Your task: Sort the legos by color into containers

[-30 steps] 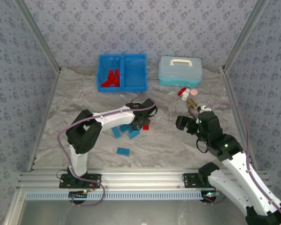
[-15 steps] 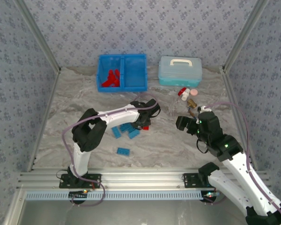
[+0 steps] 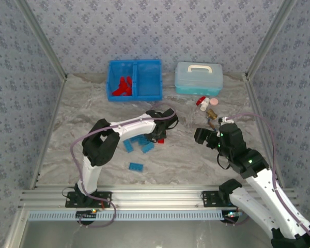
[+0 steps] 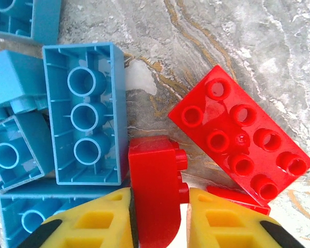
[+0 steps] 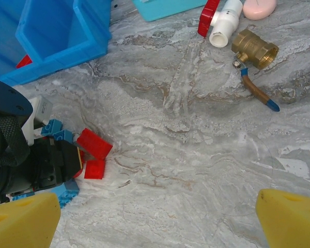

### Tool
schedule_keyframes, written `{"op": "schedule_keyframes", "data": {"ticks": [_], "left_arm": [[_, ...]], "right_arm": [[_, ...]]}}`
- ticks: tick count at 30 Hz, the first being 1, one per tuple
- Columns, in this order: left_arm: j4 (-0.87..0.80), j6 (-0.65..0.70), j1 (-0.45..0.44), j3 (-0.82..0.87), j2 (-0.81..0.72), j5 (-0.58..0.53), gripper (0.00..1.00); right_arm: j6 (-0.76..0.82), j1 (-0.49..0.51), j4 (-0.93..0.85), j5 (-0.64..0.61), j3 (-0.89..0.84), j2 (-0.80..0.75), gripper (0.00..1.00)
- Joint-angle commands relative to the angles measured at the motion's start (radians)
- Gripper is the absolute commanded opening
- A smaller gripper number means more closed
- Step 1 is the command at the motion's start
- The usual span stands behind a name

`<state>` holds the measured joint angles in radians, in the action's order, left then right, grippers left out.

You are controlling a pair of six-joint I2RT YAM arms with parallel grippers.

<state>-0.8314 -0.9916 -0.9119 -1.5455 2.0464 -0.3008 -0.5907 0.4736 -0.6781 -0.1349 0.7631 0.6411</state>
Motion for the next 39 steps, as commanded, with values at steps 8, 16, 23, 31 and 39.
{"op": "schedule_keyframes", "data": {"ticks": [8, 16, 23, 31, 39], "left_arm": [[-0.054, 0.04, 0.009, -0.036, -0.11, -0.056, 0.21], [-0.066, 0.097, 0.07, -0.04, -0.253, -0.124, 0.2], [0.013, 0.262, 0.297, -0.078, -0.361, -0.176, 0.2], [0.066, 0.376, 0.583, -0.384, -0.103, 0.044, 0.2], [-0.026, 0.448, 0.678, -1.019, 0.356, 0.169, 0.18]], "right_arm": [[-0.003, -0.005, -0.011, -0.019, -0.009, -0.012, 1.0], [-0.005, -0.006, -0.011, -0.019, -0.011, -0.012, 1.0], [-0.005, -0.007, 0.009, -0.021, -0.005, 0.001, 1.0], [0.002, -0.007, 0.011, -0.038, 0.022, 0.033, 1.0], [0.018, -0.01, 0.0, -0.057, 0.044, 0.058, 1.0]]}}
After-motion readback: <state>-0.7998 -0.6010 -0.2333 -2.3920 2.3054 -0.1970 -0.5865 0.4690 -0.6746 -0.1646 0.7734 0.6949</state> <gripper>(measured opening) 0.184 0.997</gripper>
